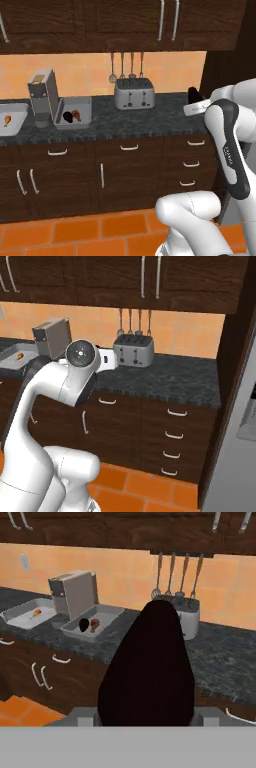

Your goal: Place one avocado and one chicken drumstick in each tupperware on the nearby counter, to pack two identical lunches.

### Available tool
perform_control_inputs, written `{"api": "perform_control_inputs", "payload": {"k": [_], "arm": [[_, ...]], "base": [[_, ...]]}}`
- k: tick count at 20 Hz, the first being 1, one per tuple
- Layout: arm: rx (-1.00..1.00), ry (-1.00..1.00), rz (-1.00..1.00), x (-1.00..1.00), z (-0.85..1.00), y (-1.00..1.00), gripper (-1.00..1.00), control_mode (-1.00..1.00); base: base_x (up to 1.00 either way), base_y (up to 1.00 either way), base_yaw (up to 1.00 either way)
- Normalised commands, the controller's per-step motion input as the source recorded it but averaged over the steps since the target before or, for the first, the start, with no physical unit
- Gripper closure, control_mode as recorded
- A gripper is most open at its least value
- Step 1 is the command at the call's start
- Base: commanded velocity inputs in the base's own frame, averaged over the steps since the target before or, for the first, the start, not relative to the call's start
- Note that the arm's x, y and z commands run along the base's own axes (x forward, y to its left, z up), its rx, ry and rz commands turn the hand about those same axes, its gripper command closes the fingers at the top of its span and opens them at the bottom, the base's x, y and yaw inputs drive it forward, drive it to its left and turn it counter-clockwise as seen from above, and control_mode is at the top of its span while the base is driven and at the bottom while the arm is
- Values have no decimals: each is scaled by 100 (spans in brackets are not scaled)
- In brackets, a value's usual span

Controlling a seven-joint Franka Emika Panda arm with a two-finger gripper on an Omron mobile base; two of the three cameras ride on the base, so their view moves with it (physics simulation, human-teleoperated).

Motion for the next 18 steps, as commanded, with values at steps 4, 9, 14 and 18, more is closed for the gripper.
{"api": "perform_control_inputs", "payload": {"k": [4, 9, 14, 18], "arm": [[0, 0, 0, 0, 0, 0, 100, 100], [0, 0, 0, 0, 0, 0, 100, 100], [0, 0, 0, 0, 0, 0, 100, 100], [0, 0, 0, 0, 0, 0, 100, 100]], "base": [[23, 100, 39], [65, 100, 30], [98, 100, 21], [95, 100, 7]]}}
